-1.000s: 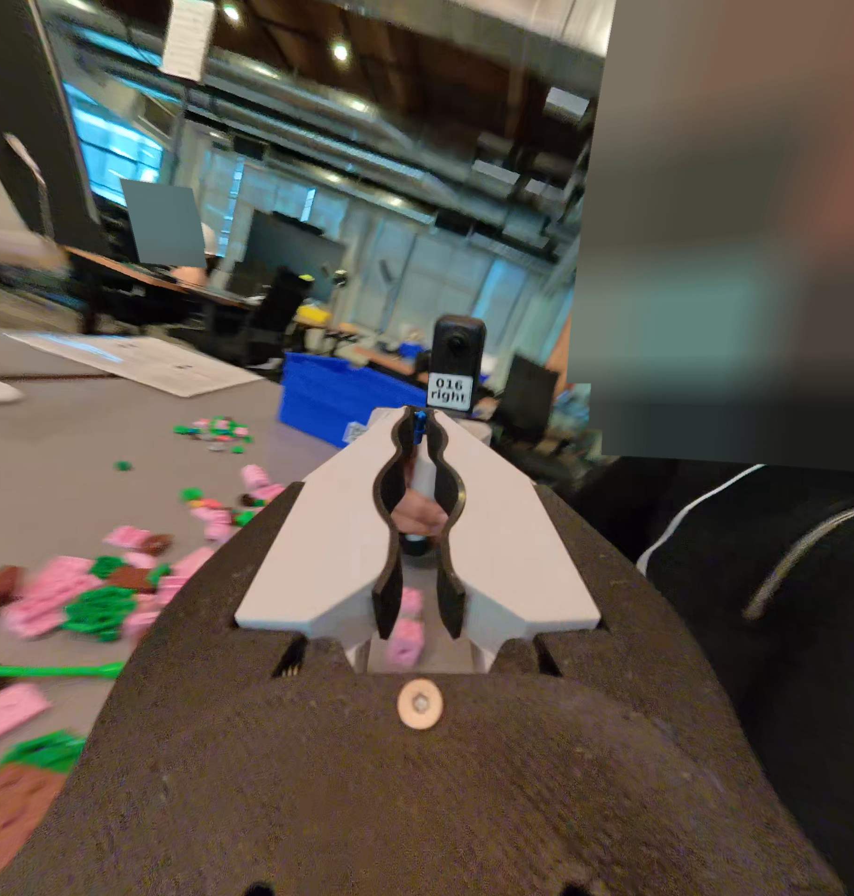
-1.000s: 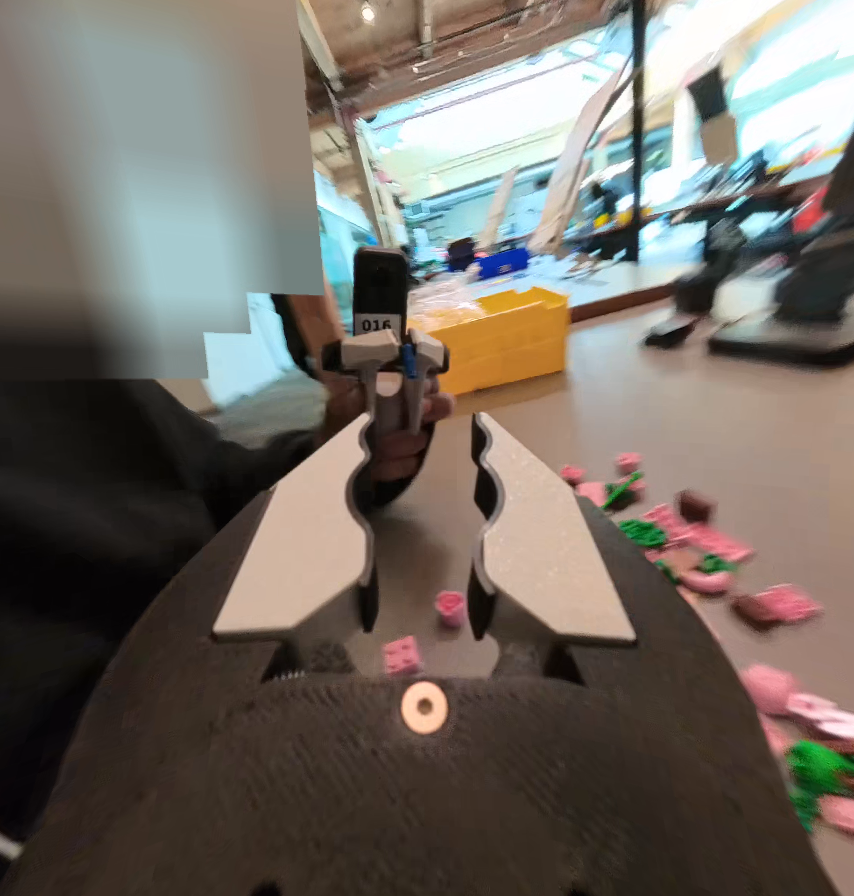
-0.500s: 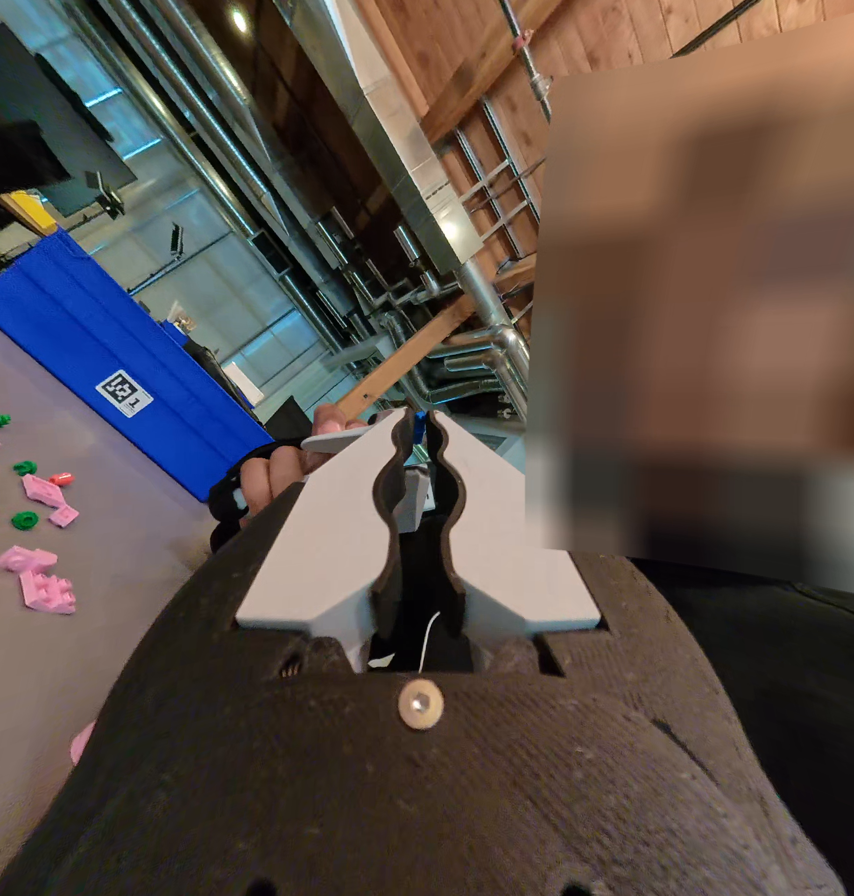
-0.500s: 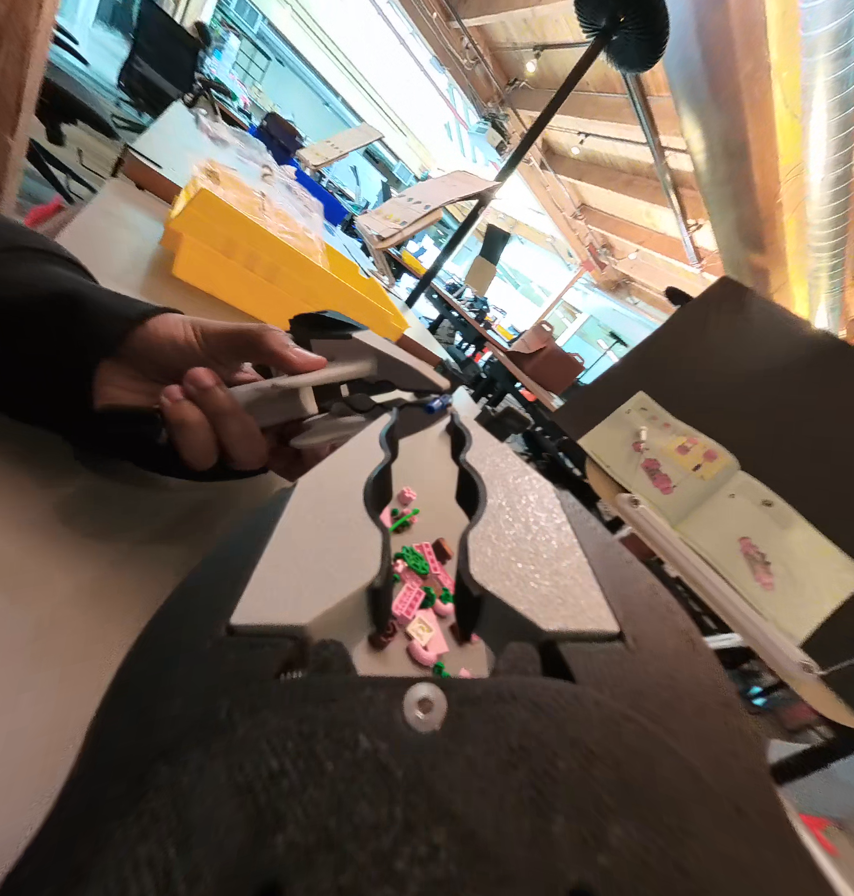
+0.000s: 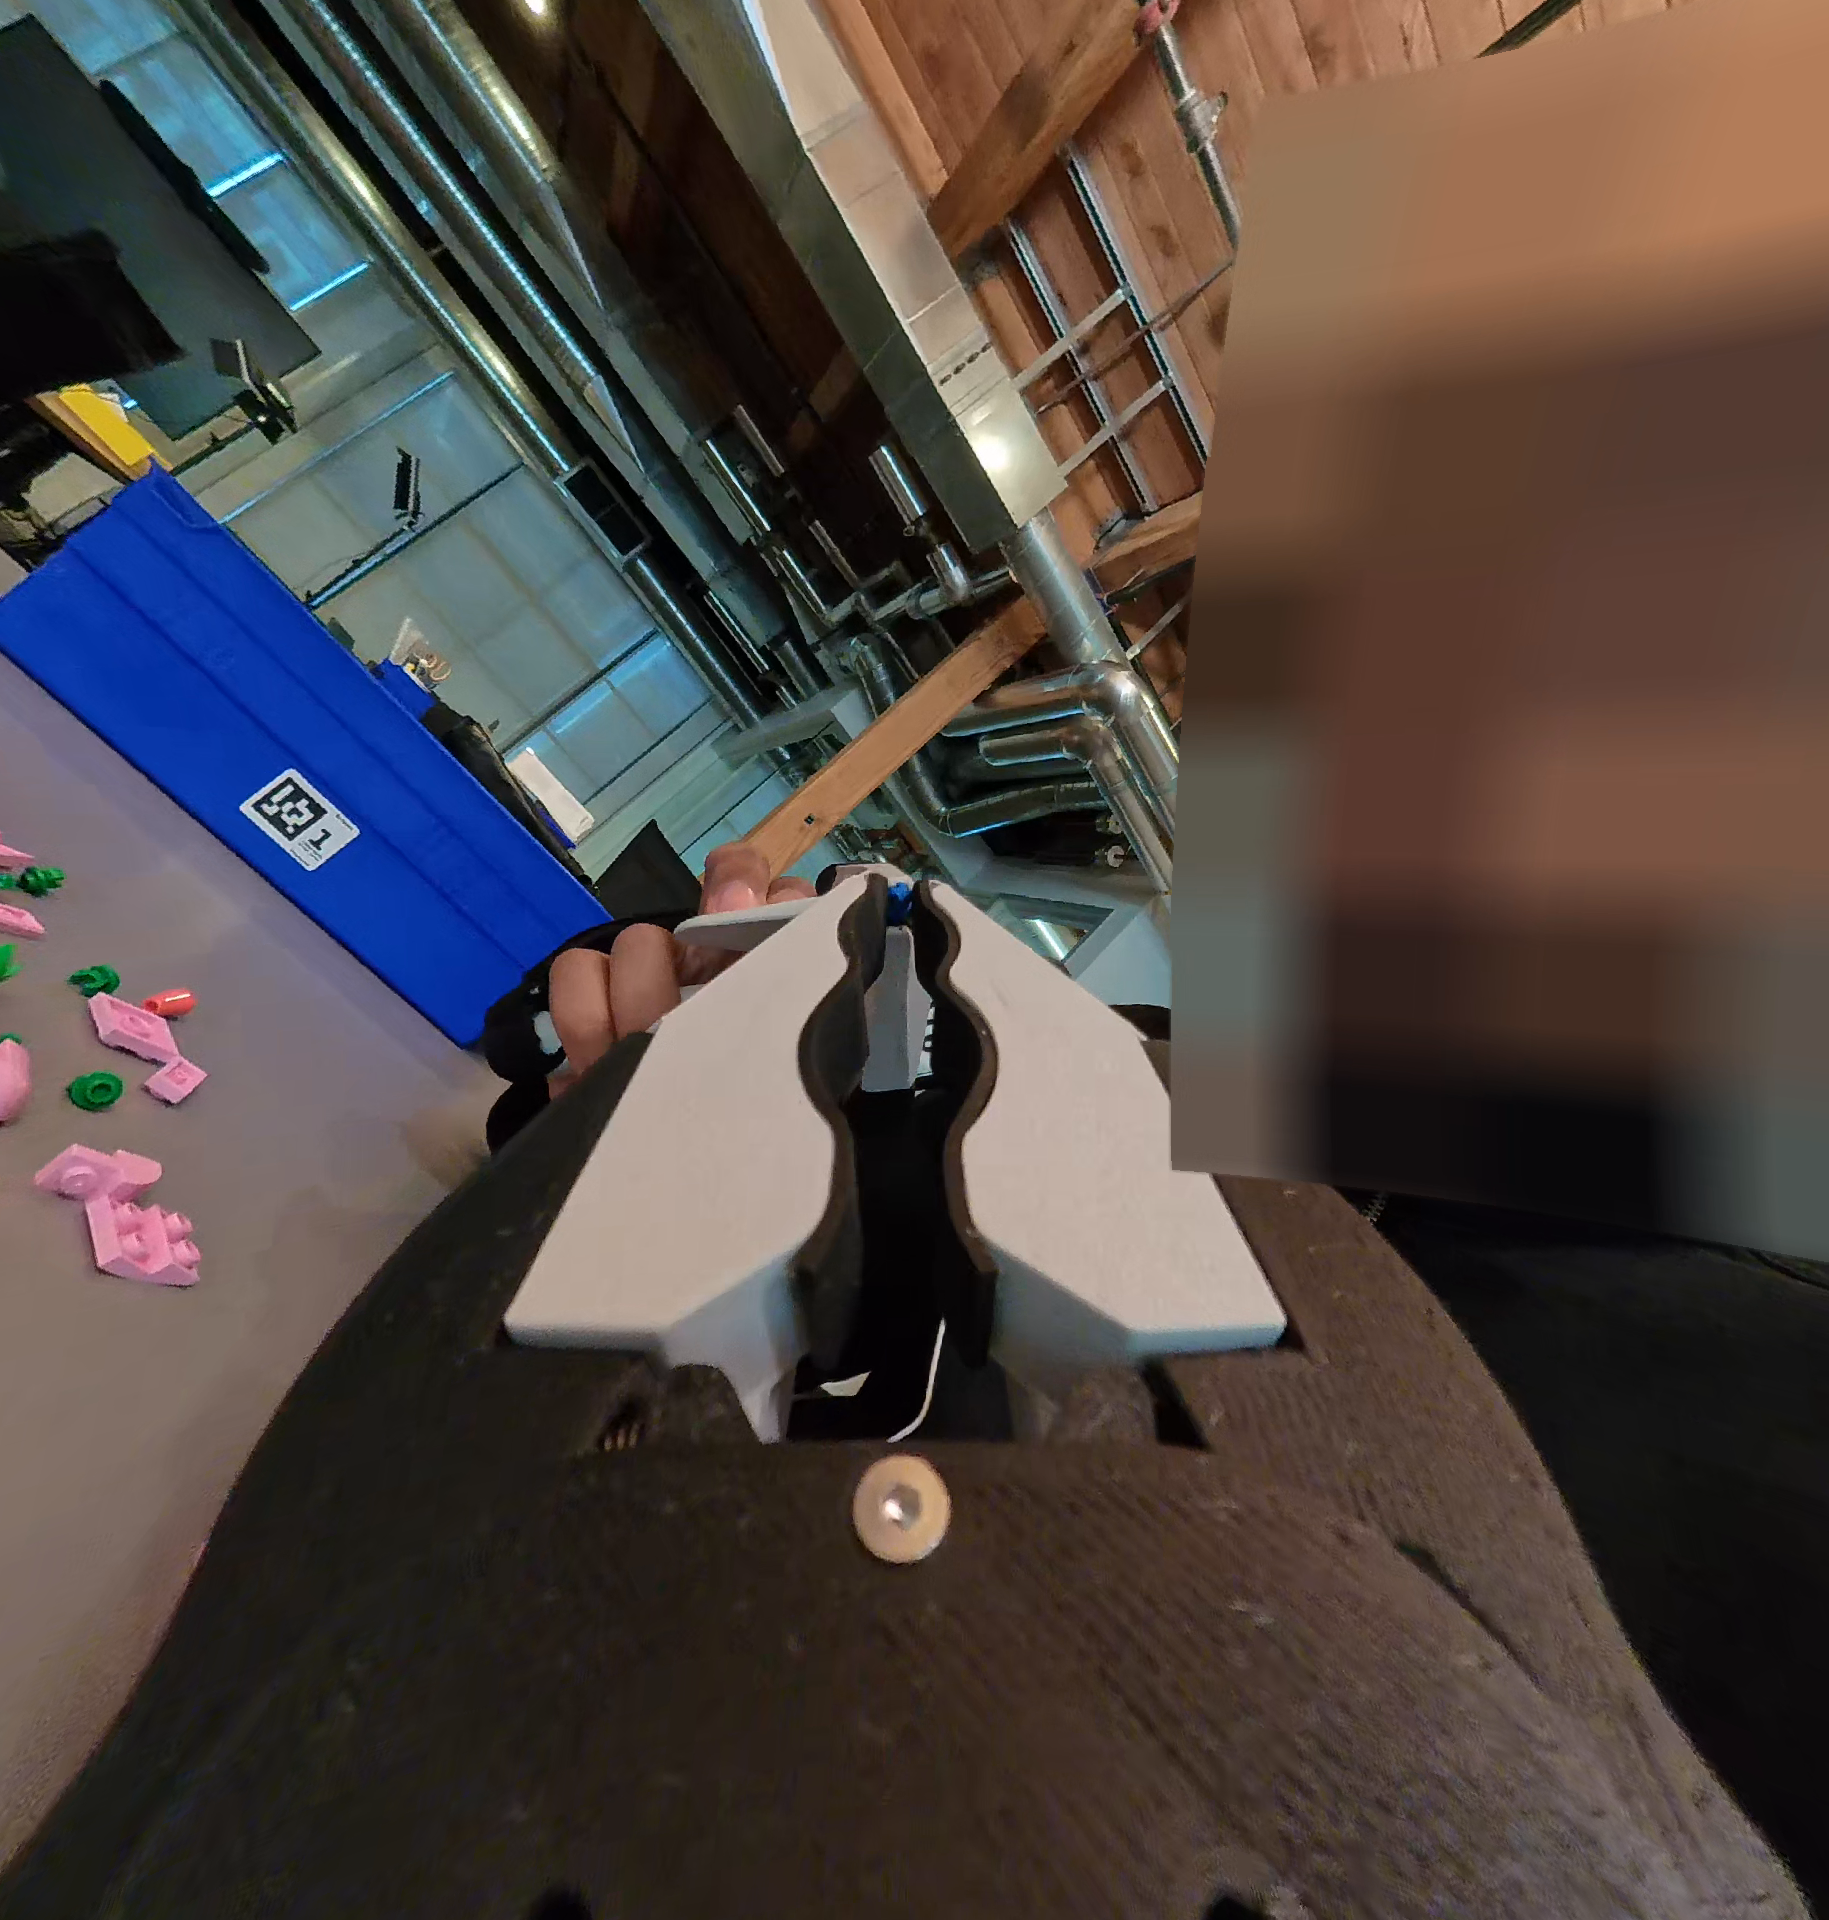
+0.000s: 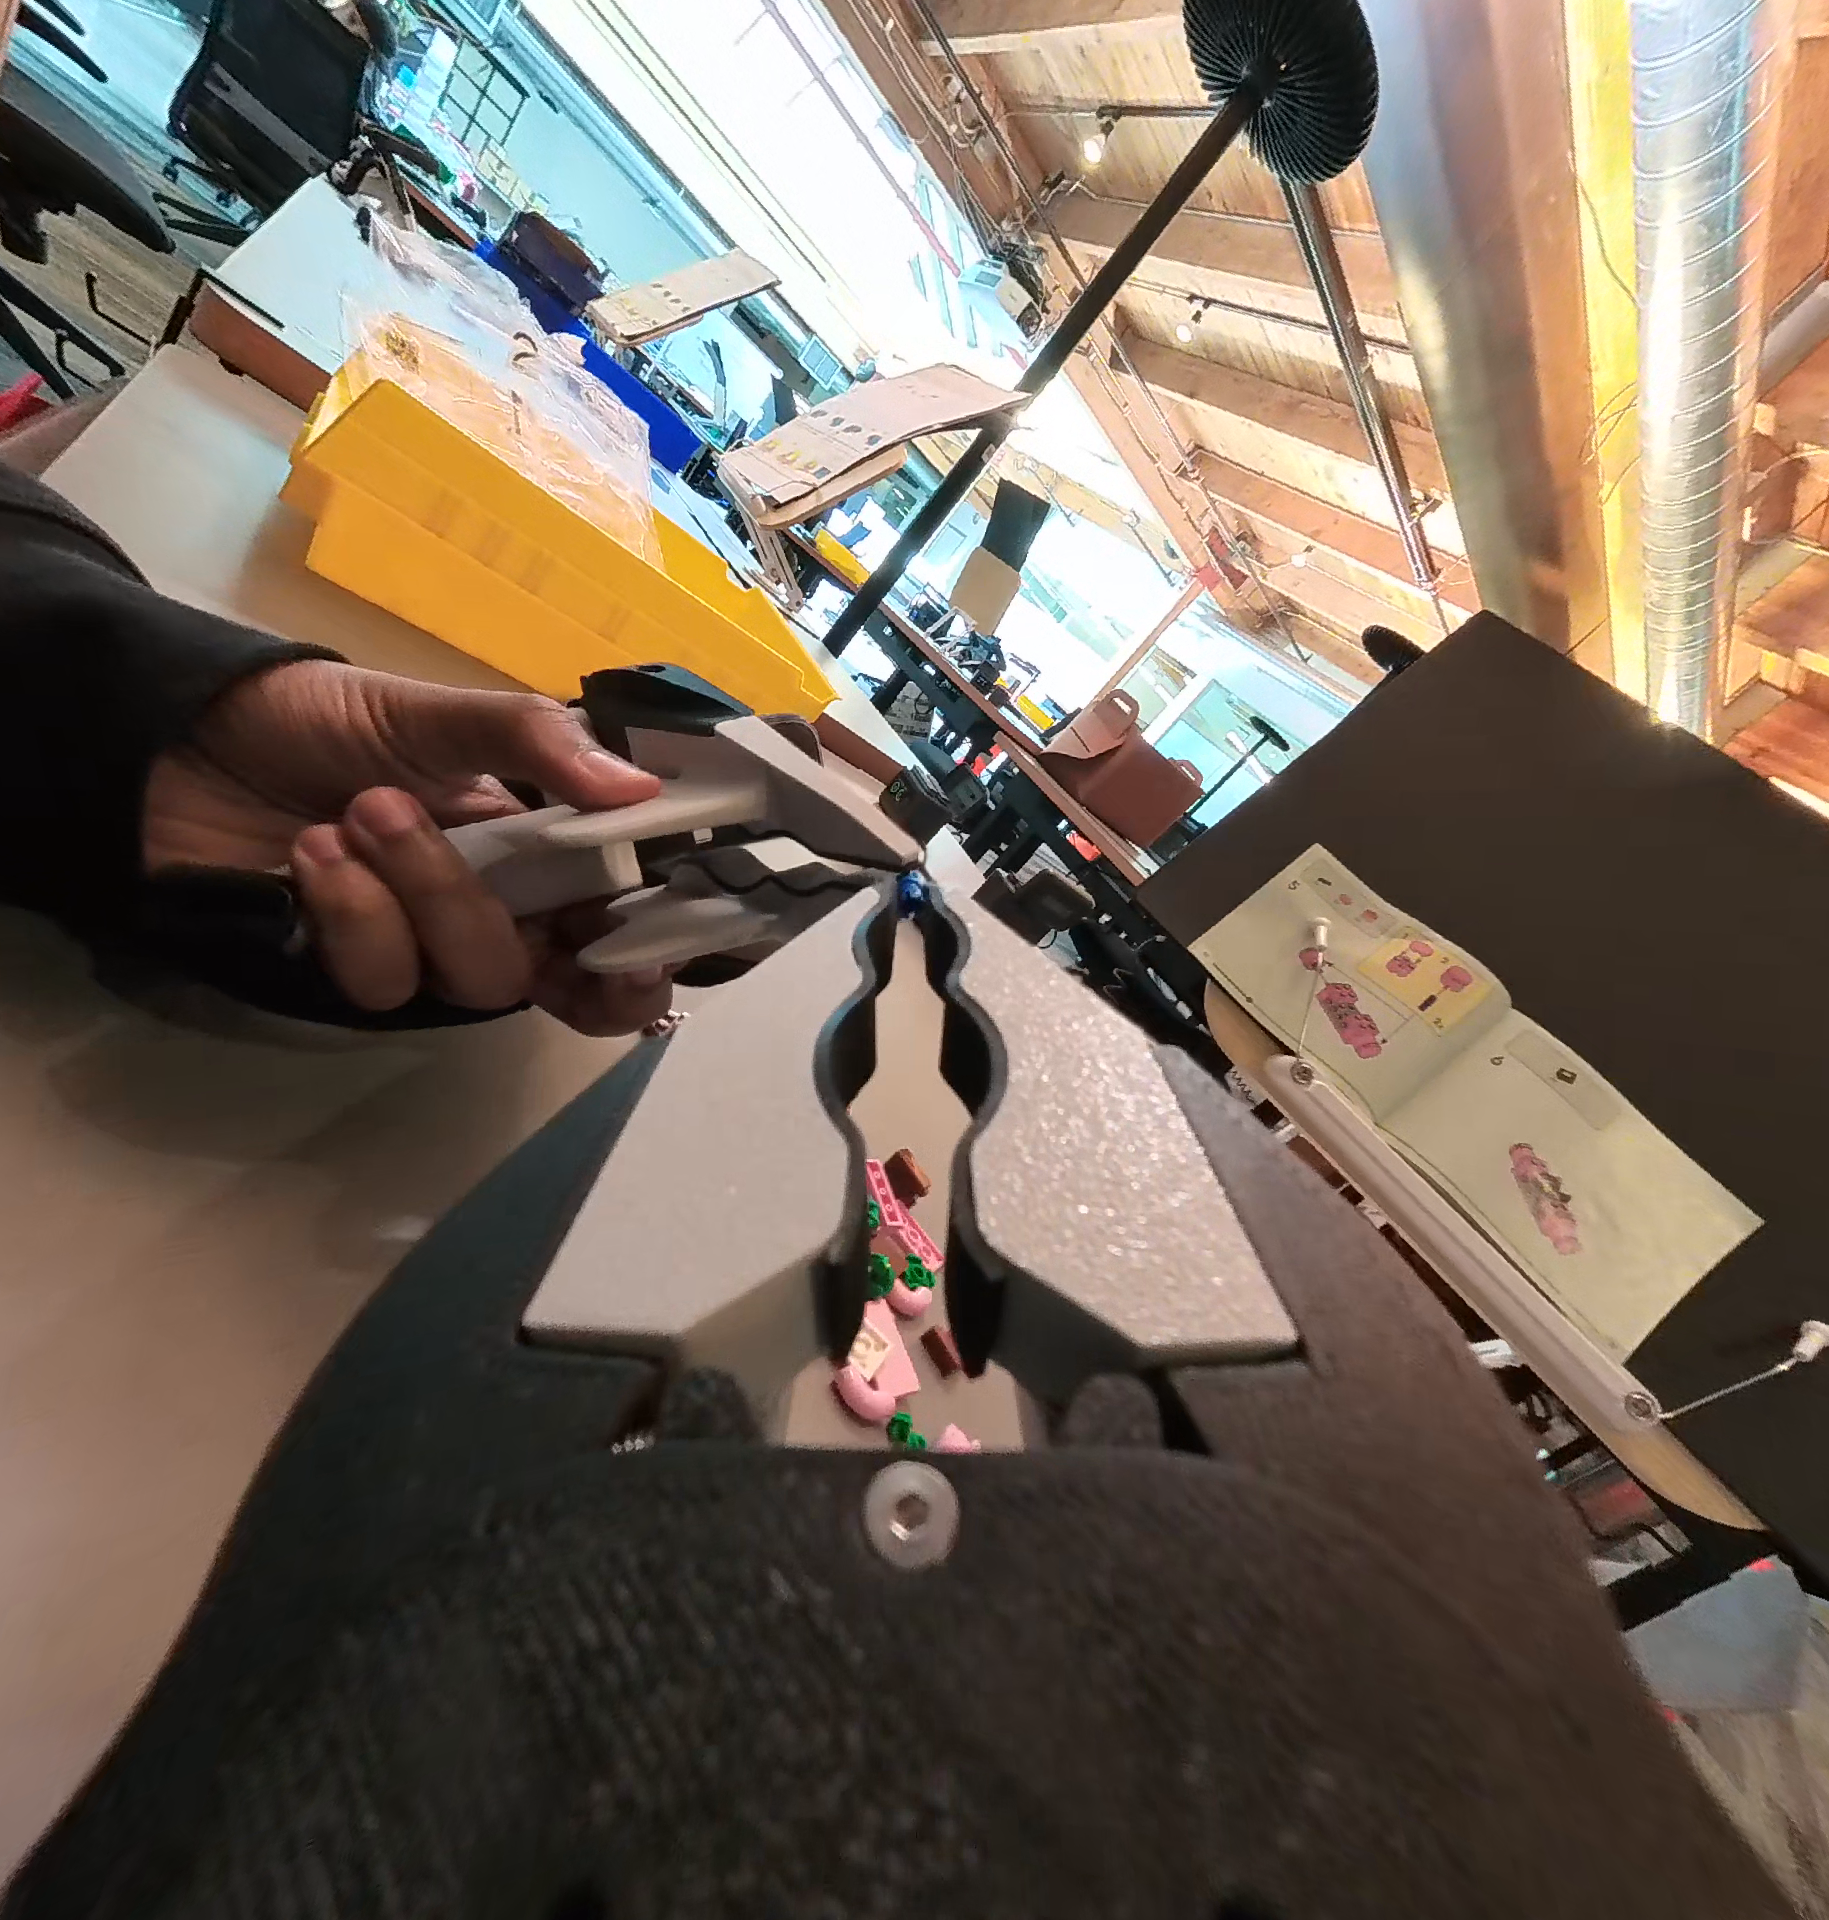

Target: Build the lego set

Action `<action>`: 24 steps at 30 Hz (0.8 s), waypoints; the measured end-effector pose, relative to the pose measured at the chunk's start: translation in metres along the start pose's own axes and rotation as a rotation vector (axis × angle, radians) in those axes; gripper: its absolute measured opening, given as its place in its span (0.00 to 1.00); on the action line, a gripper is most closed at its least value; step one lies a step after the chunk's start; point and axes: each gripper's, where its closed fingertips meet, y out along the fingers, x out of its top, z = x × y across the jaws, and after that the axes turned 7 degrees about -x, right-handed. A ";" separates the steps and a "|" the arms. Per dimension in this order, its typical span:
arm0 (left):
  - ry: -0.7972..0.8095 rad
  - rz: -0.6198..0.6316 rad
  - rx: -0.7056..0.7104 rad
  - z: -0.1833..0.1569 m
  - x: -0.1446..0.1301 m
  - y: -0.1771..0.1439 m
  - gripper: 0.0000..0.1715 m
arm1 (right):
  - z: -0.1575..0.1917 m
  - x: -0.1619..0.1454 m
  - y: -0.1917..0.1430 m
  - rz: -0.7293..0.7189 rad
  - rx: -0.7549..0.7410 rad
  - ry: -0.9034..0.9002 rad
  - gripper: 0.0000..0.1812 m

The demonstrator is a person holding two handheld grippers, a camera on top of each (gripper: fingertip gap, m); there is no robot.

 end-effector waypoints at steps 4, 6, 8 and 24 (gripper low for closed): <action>0.011 0.010 0.006 0.000 -0.001 0.000 0.01 | 0.001 0.000 0.000 0.004 0.012 0.006 0.02; 0.014 0.015 0.007 0.000 -0.001 0.000 0.01 | 0.001 0.000 -0.001 0.005 0.018 0.012 0.02; 0.022 0.023 0.014 0.000 -0.002 0.000 0.01 | 0.001 -0.001 -0.001 0.009 0.027 0.018 0.02; 0.488 0.925 0.814 0.072 -0.048 -0.082 0.20 | 0.035 -0.085 -0.012 0.453 0.477 0.487 0.02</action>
